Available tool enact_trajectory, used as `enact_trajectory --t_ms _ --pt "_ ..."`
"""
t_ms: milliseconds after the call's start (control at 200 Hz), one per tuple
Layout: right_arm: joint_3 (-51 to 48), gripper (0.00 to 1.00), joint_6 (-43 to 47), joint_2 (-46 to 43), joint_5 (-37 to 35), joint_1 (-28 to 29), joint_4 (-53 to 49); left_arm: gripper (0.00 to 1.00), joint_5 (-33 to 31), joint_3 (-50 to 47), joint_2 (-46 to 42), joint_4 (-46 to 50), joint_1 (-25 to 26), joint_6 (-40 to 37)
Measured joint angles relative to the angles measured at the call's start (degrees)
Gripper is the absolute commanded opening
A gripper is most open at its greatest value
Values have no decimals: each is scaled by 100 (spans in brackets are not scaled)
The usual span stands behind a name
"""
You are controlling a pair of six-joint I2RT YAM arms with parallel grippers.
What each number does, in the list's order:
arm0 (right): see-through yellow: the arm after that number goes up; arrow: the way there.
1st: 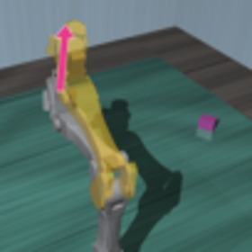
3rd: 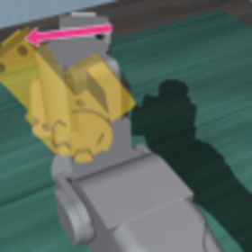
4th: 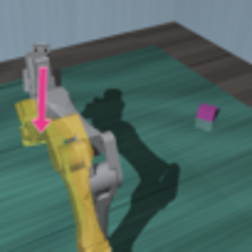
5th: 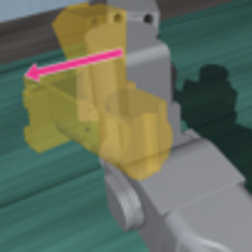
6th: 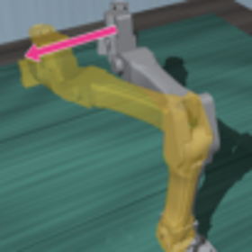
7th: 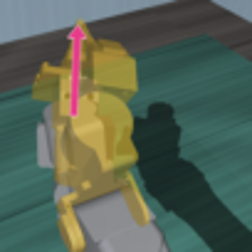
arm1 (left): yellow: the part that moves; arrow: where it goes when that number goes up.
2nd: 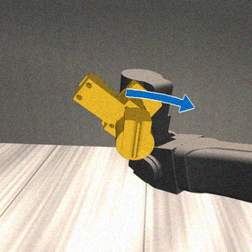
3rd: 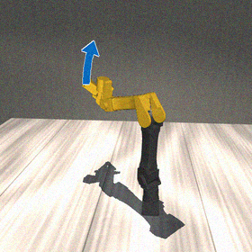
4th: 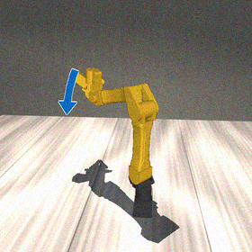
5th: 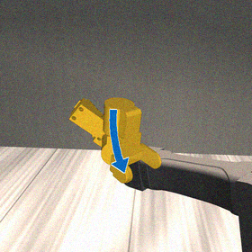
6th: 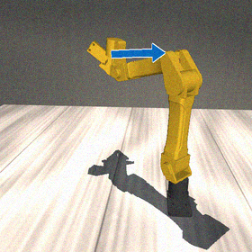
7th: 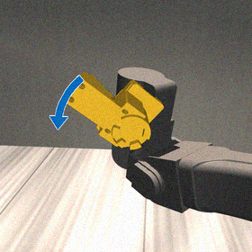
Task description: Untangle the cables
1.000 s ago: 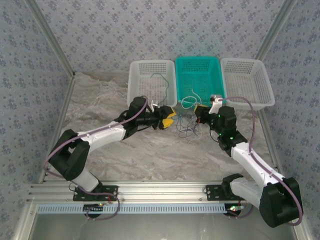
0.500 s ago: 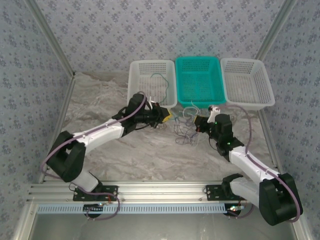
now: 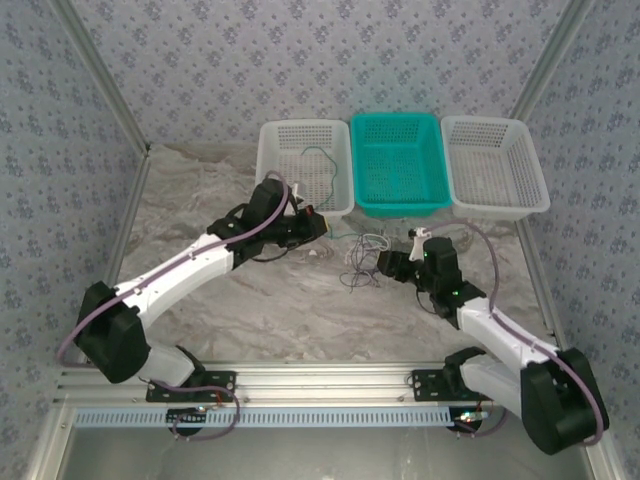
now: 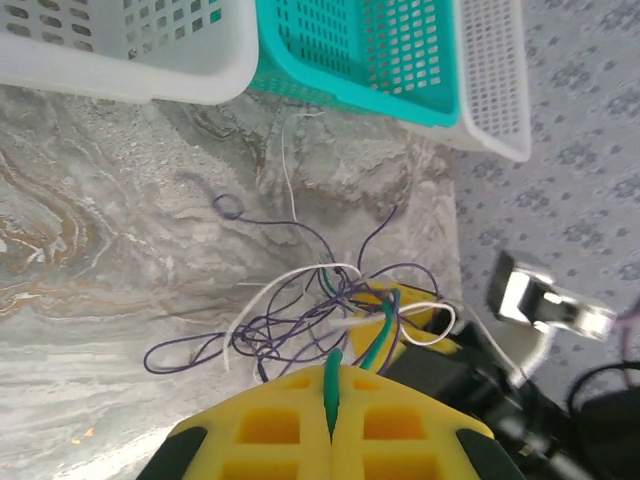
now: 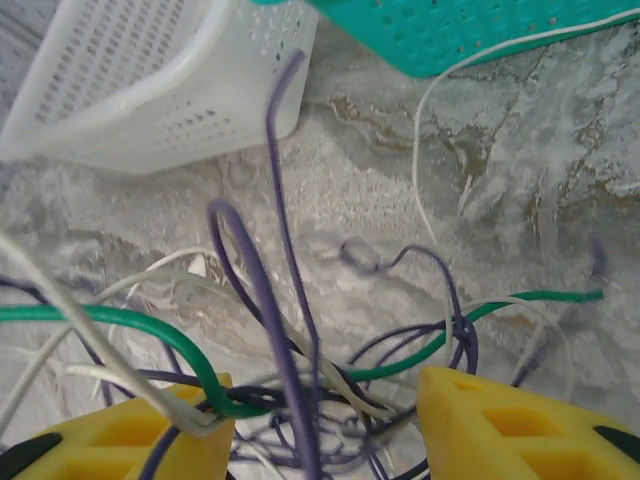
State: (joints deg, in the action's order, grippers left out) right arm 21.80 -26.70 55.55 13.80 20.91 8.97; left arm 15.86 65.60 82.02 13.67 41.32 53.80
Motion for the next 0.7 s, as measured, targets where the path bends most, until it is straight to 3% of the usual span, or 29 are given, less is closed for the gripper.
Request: enact_trajectory --t_ms 80,240,490,575,700 --pt "-31 77 330 -627 48 291 70 0 -33 146 87 140 37 -127" --pt "70 83 1012 -1305 57 1054 350 0 -57 262 114 234 70 -260" --pt "1008 83 2411 227 -361 1423 350 0 -70 481 131 520 149 -549" --pt "1198 72 2789 892 -619 1405 494 0 -70 623 136 629 195 -678" --pt "1563 29 2988 1906 -1003 1342 678 0 -111 656 76 750 219 -776"
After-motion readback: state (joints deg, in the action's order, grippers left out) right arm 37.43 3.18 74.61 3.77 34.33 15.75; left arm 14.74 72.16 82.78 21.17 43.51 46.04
